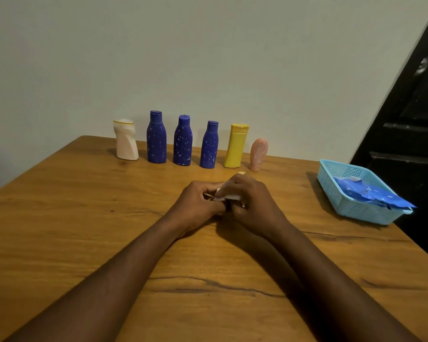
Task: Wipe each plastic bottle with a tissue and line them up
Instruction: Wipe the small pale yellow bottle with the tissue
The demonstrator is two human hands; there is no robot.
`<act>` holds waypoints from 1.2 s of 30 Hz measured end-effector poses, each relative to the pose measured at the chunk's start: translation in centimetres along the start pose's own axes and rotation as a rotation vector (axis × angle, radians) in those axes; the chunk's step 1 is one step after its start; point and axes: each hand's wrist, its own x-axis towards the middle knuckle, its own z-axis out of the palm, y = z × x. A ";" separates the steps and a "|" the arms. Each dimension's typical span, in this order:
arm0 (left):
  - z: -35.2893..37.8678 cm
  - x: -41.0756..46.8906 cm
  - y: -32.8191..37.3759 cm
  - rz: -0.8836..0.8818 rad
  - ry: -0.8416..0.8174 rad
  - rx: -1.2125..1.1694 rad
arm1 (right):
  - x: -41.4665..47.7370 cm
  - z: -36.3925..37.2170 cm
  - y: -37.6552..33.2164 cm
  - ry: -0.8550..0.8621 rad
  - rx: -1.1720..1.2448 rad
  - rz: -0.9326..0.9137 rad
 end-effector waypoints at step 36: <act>0.3 0.2 1.2 -0.159 0.073 -0.138 | -0.3 -1.1 3.3 0.431 0.074 0.167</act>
